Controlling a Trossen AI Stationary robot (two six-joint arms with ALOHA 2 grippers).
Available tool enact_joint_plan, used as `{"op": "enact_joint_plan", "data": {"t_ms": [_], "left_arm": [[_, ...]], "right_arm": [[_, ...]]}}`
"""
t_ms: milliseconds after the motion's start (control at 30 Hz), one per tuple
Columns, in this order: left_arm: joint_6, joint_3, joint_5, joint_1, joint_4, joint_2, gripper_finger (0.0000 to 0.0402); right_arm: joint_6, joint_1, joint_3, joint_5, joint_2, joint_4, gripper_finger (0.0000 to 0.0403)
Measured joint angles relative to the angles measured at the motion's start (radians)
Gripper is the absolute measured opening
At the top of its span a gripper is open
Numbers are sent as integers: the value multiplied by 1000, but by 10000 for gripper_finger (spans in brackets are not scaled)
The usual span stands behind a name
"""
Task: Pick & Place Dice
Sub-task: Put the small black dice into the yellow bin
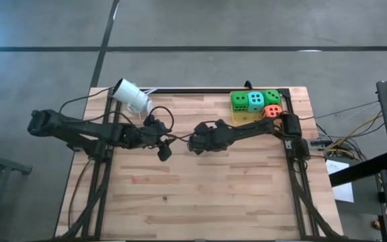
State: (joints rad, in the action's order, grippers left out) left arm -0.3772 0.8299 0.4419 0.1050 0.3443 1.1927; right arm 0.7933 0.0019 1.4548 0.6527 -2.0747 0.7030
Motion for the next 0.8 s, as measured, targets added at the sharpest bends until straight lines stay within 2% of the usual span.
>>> {"op": "enact_joint_plan", "data": {"t_ms": [300, 600, 800], "left_arm": [[4, 0, 0, 16, 2, 0, 203], [6, 0, 0, 21, 0, 0, 203], [6, 0, 0, 21, -10, 0, 203]], "right_arm": [[96, 4, -50, 89, 159, 233, 53], [209, -26, -285, 107, 393, 240, 54], [281, -93, -449, 106, 545, 232, 54]]}}
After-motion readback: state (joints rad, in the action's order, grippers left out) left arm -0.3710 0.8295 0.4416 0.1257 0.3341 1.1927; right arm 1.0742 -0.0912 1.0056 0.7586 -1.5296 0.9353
